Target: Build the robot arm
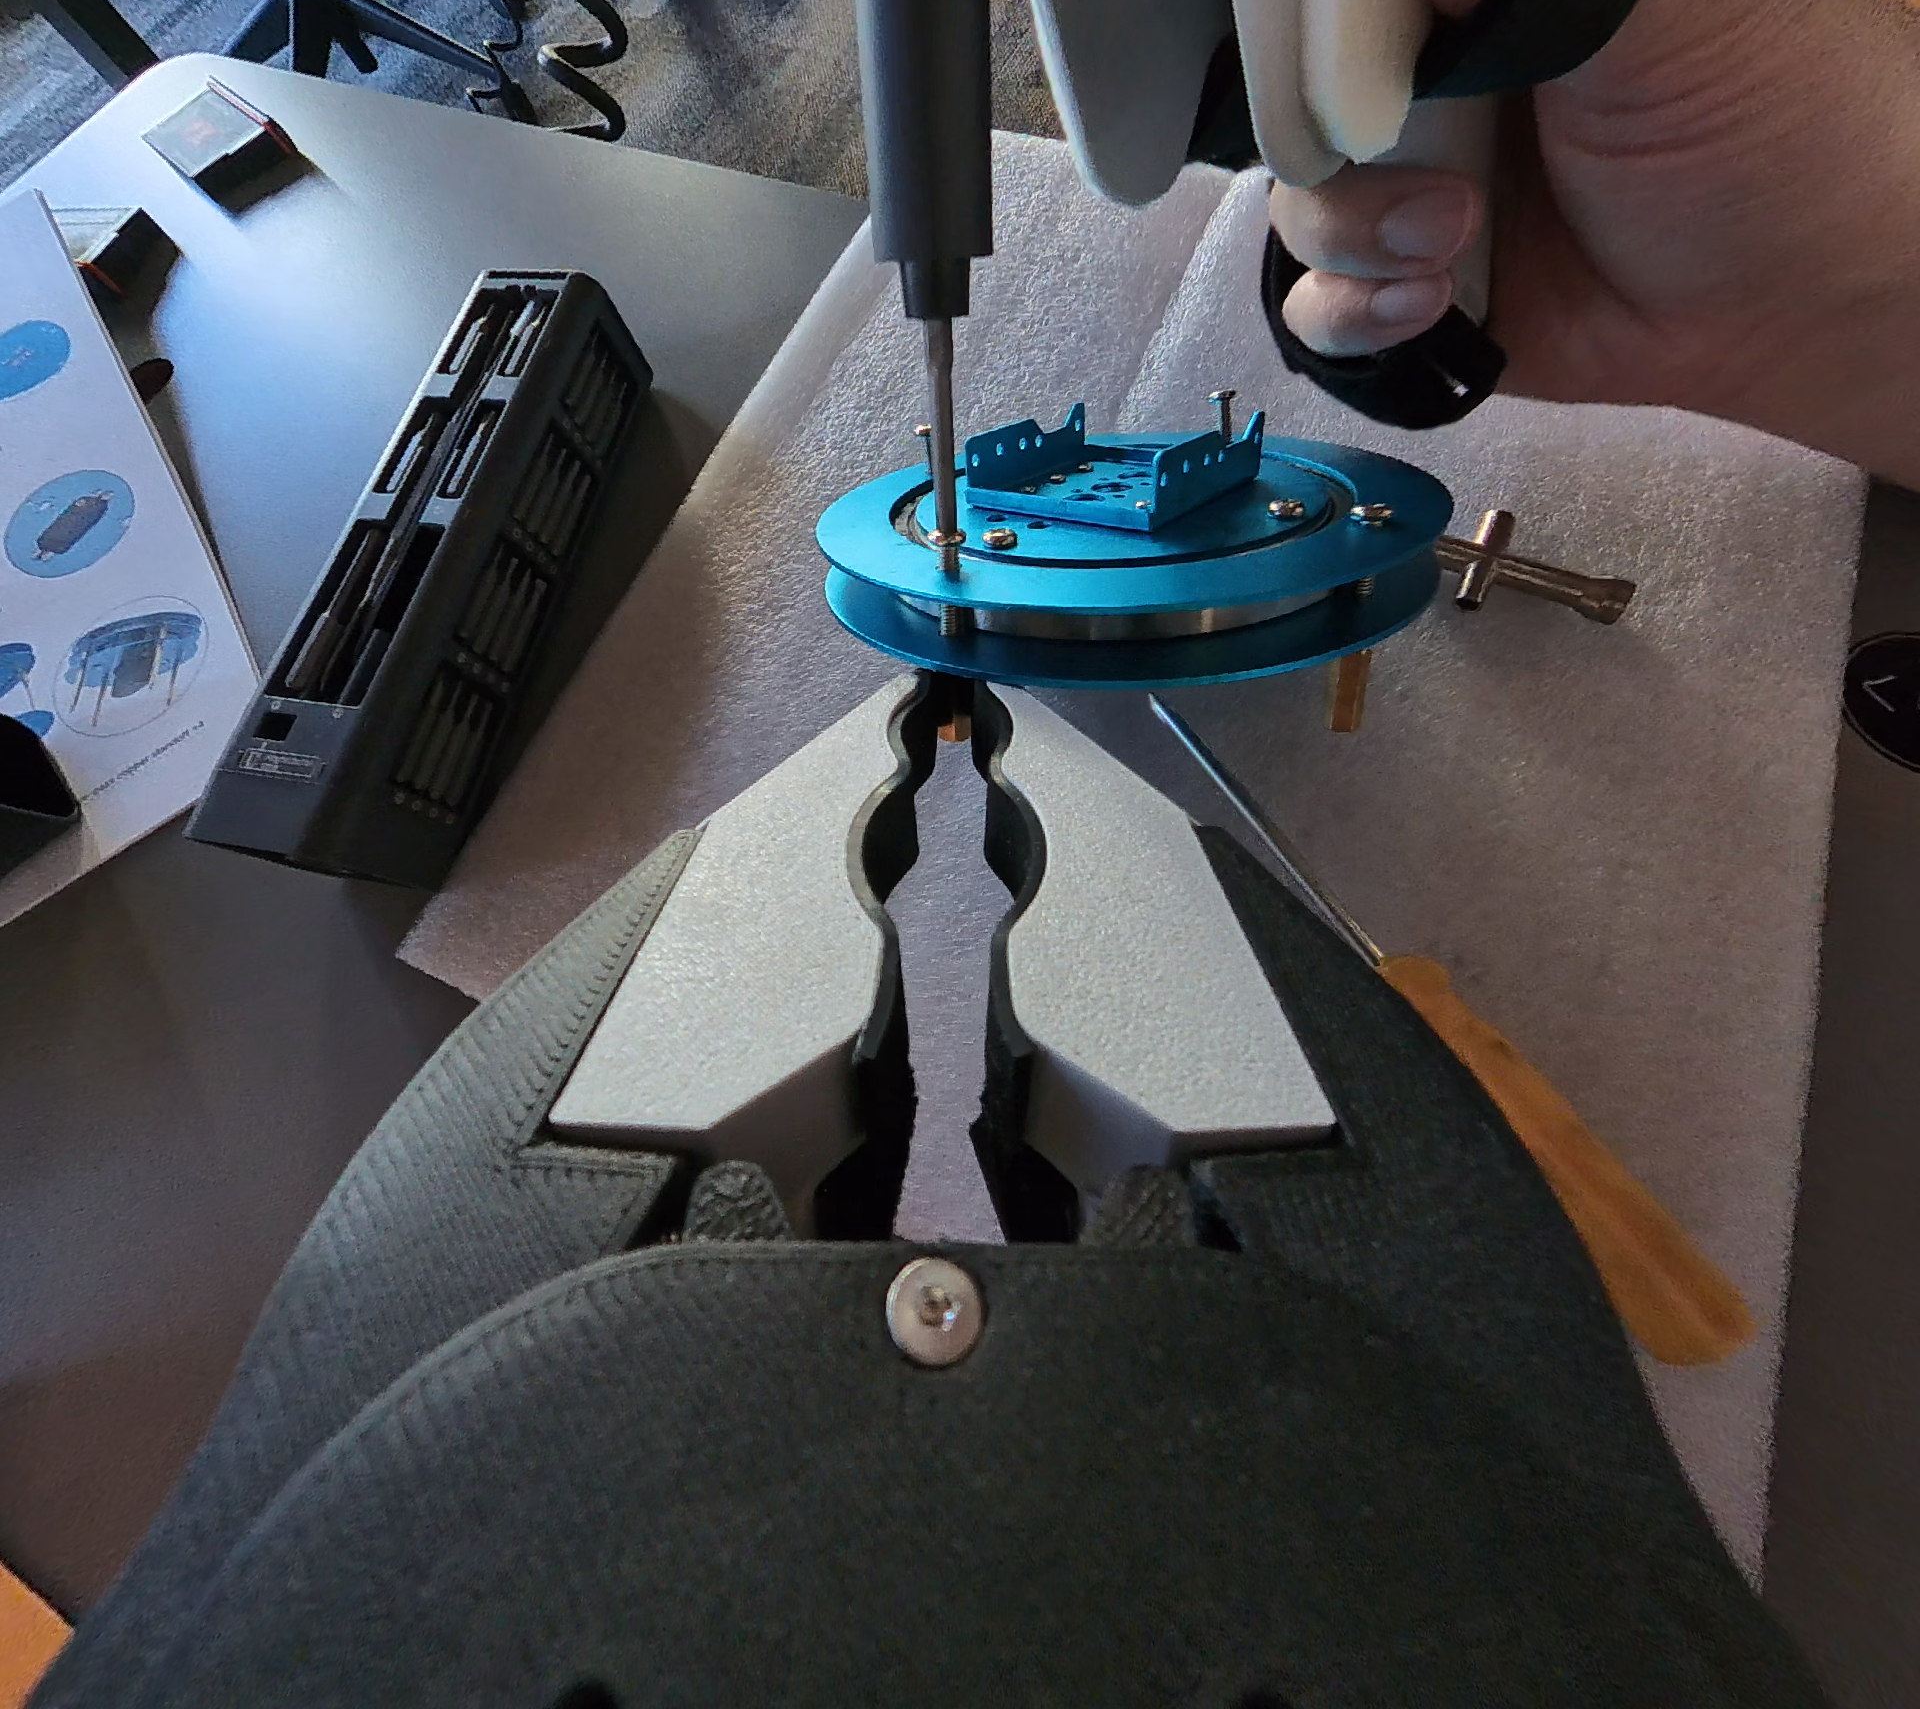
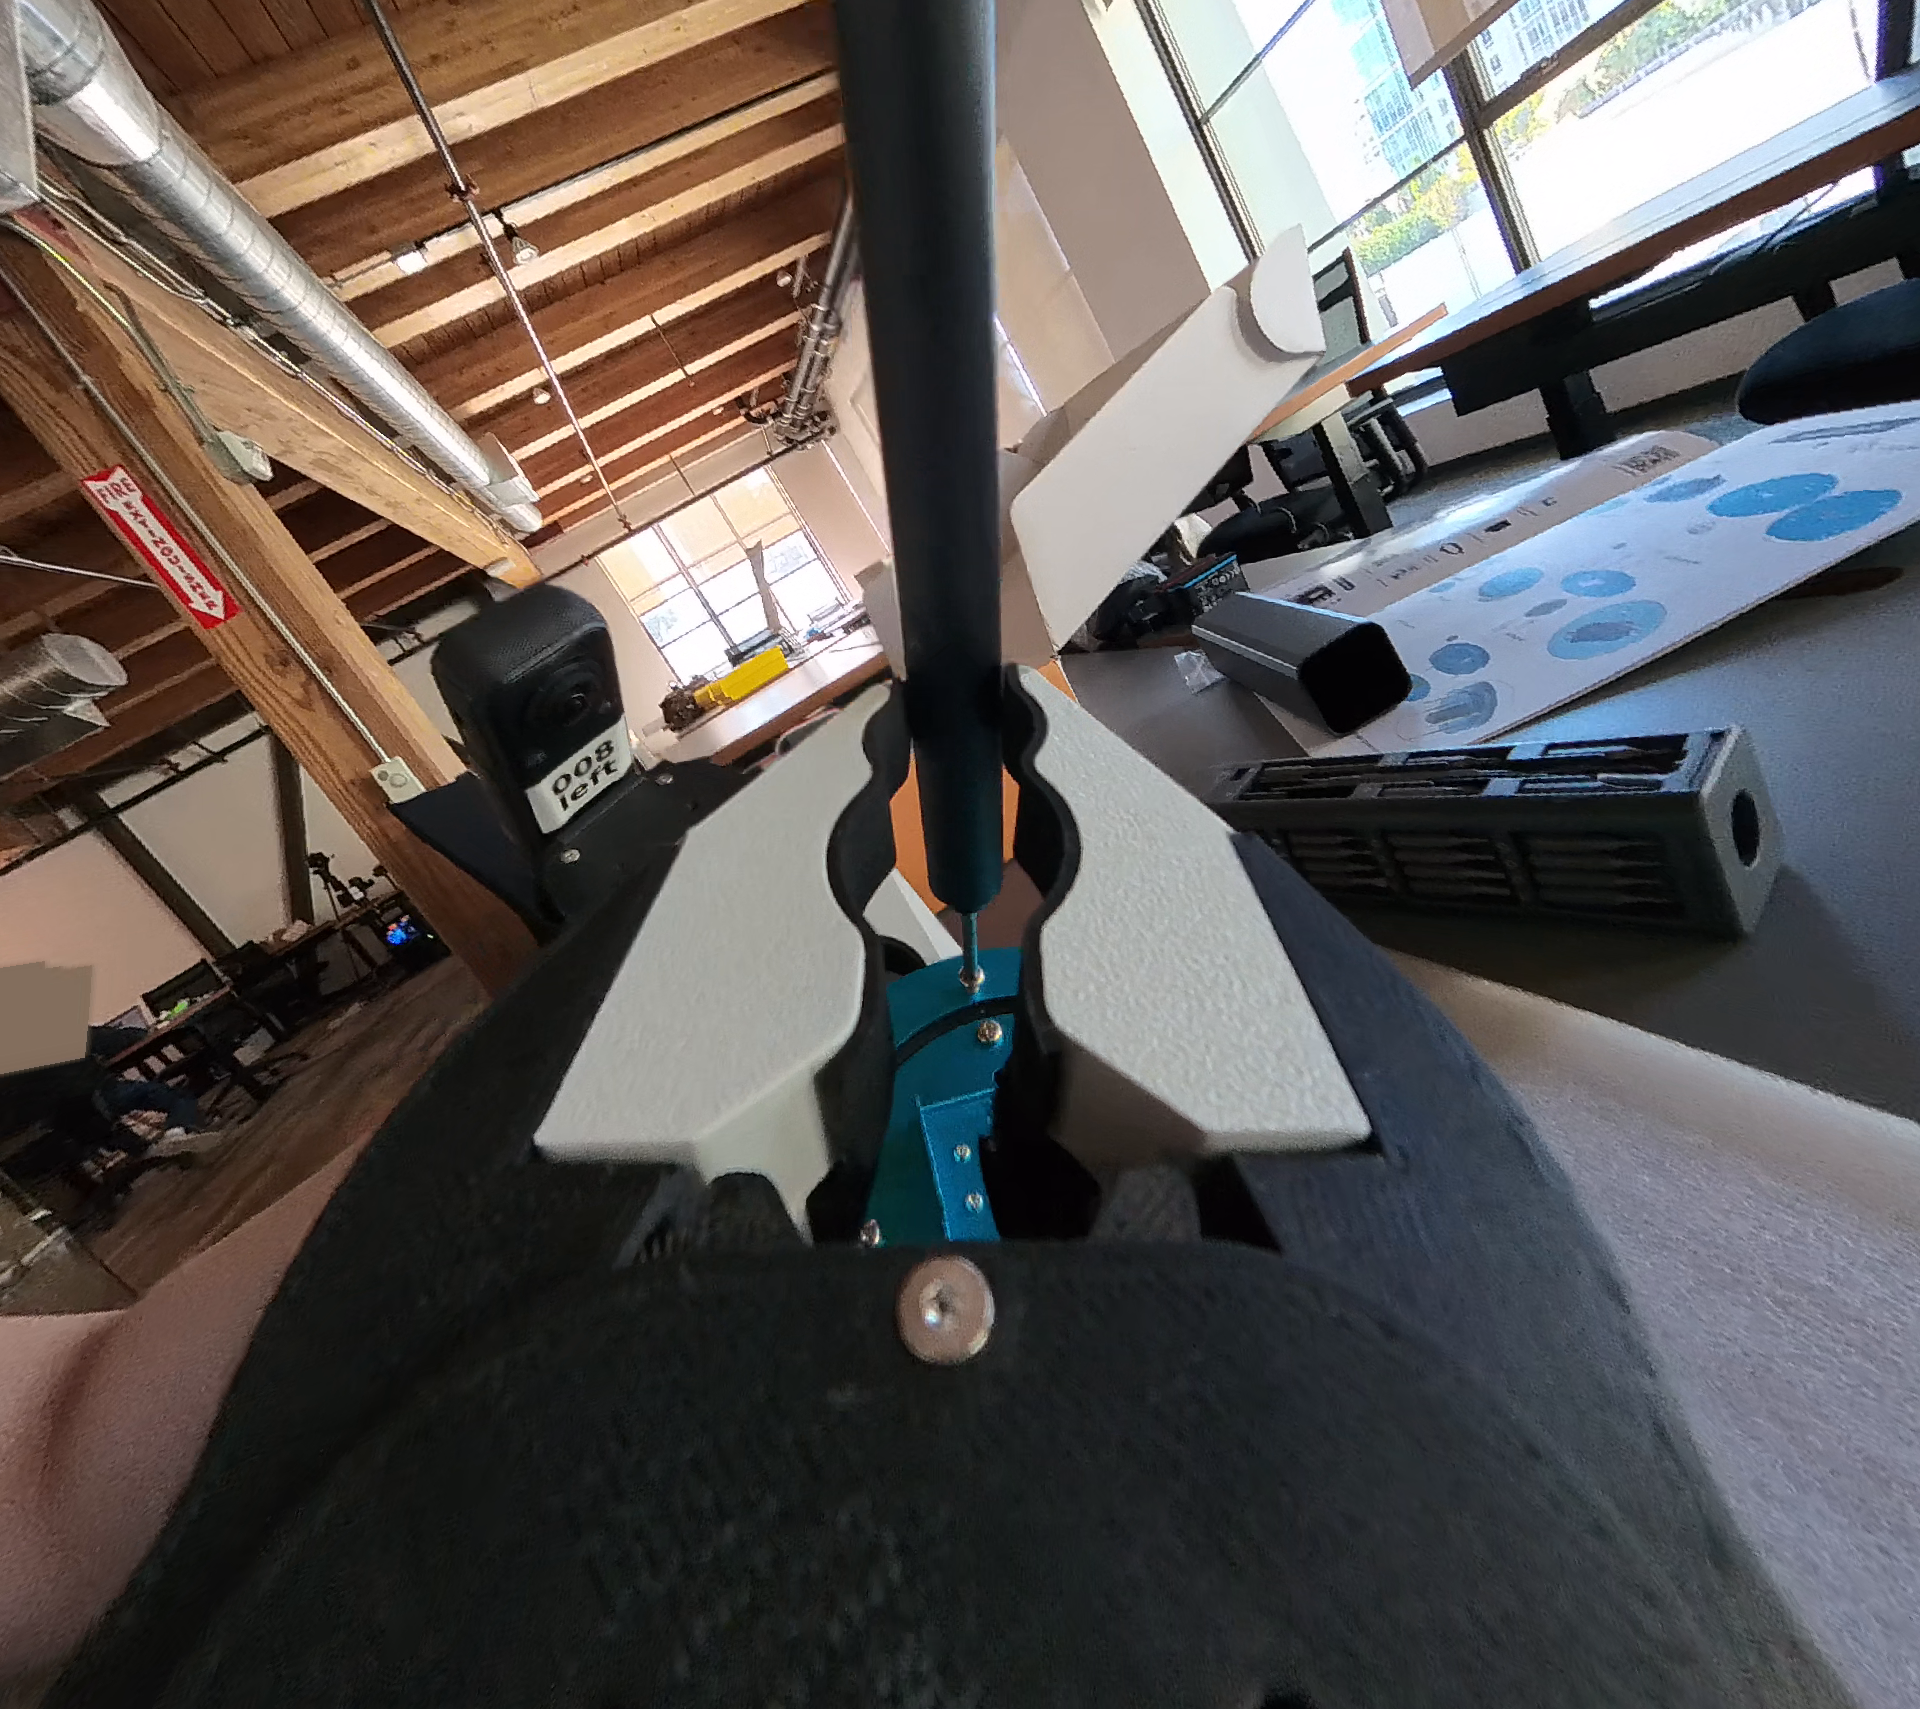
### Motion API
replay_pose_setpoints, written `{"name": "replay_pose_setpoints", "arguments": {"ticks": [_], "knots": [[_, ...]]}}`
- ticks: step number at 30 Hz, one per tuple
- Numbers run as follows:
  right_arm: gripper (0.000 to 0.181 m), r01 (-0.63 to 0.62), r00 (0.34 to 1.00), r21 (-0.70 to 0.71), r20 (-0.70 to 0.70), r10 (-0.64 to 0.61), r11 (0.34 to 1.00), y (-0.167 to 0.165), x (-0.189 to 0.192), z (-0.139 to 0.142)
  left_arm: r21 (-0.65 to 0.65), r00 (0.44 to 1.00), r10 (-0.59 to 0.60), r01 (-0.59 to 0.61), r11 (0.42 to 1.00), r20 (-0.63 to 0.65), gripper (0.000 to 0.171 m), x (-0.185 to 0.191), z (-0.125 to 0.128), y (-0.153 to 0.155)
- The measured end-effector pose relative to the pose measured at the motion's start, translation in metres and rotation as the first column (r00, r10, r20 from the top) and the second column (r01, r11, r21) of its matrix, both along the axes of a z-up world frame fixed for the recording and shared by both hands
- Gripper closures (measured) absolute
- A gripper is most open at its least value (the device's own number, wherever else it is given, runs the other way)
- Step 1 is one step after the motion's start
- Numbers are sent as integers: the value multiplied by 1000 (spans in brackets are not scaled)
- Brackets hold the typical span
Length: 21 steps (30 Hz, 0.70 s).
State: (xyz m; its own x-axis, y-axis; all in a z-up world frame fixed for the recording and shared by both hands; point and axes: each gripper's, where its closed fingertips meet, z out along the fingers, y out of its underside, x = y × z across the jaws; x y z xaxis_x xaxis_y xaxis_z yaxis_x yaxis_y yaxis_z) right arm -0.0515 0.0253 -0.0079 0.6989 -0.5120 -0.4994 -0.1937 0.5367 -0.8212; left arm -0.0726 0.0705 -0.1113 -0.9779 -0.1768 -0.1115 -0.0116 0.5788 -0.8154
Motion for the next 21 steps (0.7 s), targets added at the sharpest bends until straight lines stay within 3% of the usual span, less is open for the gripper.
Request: {"name": "replay_pose_setpoints", "arguments": {"ticks": [21], "knots": [[165, -1, 999, -122, -50, -5, 992, 10, 6, -8, 16, 1000, -5, 5, 1000, 21, 168, 2, -6, -2]]}}
